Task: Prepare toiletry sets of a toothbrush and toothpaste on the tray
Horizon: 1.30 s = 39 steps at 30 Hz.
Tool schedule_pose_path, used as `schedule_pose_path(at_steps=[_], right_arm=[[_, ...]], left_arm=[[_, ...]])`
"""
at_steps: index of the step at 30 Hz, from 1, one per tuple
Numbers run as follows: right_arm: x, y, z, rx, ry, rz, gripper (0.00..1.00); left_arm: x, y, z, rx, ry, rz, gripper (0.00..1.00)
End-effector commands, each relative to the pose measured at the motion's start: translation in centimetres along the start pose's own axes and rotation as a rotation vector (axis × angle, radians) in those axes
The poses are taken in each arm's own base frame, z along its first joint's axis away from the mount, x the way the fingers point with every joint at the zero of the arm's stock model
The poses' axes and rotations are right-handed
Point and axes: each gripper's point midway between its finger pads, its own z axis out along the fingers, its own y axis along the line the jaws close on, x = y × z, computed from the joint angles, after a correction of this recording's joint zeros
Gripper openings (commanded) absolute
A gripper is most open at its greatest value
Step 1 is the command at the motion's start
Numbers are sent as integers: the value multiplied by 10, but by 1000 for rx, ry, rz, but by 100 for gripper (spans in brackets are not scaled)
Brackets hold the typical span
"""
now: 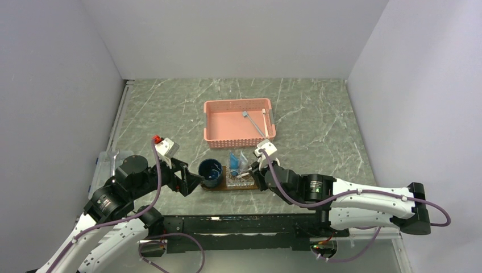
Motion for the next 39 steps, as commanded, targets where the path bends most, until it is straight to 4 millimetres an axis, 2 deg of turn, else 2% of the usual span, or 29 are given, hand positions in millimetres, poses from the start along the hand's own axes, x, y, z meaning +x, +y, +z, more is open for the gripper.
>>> schedule_pose_path(at_steps=[1, 29, 30, 36, 39], right_arm=[[-15, 3, -1, 7, -64, 27, 0], [-11, 8, 2, 94, -66, -63, 0], [-11, 9, 2, 94, -67, -64, 1], [-12, 10, -2, 102, -77, -72, 25], [-16, 10, -5, 94, -86, -67, 30]], left_arm=[[-11, -1, 2, 2, -48, 2, 96], [-10, -1, 2, 2, -47, 5, 96], [-10, -1, 2, 2, -47, 5, 96], [-10, 0, 2, 0, -45, 4, 96], [-10, 0, 2, 0, -45, 3, 96]])
